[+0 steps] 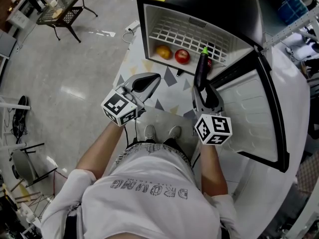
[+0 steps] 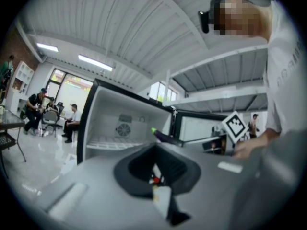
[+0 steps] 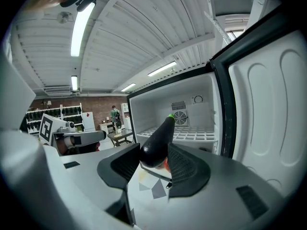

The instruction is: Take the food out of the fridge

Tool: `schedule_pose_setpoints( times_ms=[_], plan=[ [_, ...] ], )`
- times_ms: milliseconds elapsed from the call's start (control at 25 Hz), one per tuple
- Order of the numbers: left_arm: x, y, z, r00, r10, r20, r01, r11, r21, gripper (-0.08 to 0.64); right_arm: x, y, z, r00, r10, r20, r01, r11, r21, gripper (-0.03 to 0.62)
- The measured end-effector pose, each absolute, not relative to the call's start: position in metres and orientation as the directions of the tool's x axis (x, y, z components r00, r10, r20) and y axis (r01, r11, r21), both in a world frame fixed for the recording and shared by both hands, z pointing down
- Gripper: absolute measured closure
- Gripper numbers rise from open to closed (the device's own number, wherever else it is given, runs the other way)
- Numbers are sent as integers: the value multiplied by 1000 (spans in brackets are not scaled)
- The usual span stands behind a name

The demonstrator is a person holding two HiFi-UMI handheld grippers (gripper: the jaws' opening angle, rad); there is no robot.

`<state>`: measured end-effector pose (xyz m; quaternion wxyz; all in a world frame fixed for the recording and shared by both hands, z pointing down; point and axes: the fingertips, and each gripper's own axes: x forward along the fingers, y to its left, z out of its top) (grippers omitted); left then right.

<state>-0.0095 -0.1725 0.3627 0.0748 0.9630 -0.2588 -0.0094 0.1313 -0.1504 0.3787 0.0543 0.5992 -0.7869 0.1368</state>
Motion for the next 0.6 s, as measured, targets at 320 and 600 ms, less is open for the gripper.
schedule_pose_setpoints(
  times_ms=[320,600],
  plan=[
    [-7,-177,365,868,-497,24,-494,-856,152,552,132,-155,378,-278,-928,247,-956,244,-160,422],
    [-4,-181,368,869,-494,31,-493,-856,155,552,135,-159,380,-278,-927,253,-956,240,-171,422]
  ],
)
